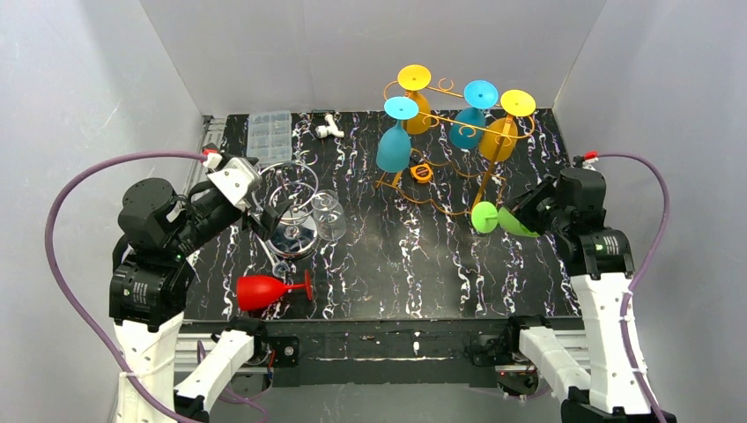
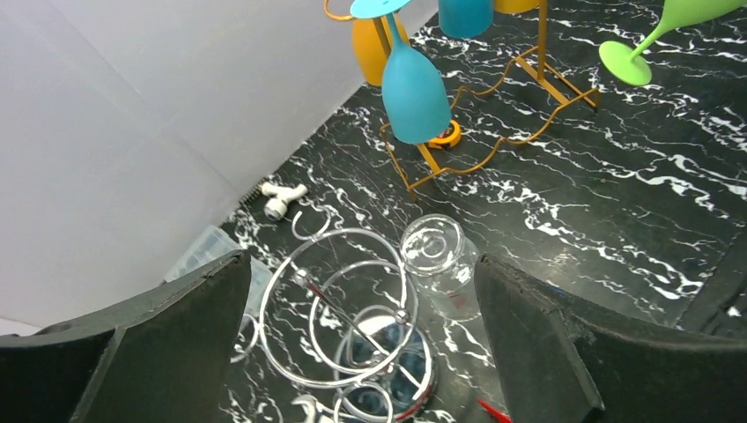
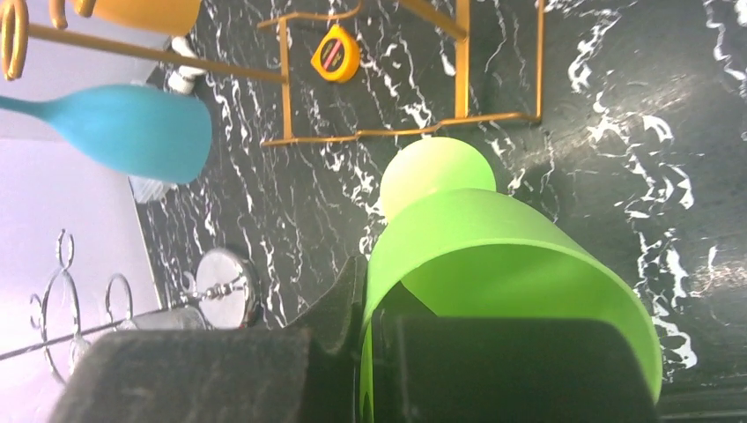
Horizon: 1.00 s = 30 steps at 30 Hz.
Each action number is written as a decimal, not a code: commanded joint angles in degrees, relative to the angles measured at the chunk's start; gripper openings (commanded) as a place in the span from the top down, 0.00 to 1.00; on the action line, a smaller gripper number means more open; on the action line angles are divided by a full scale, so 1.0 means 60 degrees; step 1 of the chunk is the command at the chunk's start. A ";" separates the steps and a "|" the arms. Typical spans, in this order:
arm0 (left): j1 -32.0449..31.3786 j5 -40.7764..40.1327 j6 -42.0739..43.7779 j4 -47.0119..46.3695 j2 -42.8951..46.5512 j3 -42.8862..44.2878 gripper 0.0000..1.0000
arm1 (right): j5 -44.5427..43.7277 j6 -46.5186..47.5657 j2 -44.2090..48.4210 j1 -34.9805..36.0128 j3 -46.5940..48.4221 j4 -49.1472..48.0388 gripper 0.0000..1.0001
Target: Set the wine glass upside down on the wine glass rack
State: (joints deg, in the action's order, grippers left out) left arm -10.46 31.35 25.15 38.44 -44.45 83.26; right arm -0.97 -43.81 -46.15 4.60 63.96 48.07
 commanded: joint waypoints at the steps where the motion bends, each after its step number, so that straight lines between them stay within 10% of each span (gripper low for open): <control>1: 0.0015 -0.0086 -0.1133 0.0686 -0.0152 0.0251 0.02 | 0.0623 -0.0190 -0.0157 0.0341 0.0689 -0.0079 0.99; 8: 0.0016 0.0629 -0.2353 0.1160 -0.0706 0.0374 0.02 | 0.0950 -0.0880 -0.0198 0.1736 0.0053 -0.1425 0.99; 17: 0.0015 0.0705 -0.3614 0.1148 -0.1089 0.0651 0.01 | -0.4802 -0.0536 -0.2921 0.9144 0.2664 -0.1436 0.99; 30: 0.0015 0.1660 -0.3986 0.1961 -0.1045 0.0513 0.04 | -0.4177 0.1189 -0.4317 1.0164 0.5242 -0.2479 0.99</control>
State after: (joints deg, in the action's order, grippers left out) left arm -10.46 36.91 2.92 48.77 -50.15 86.52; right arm -26.94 -41.98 -69.45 63.96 87.88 37.91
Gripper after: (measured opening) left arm 0.959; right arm 0.056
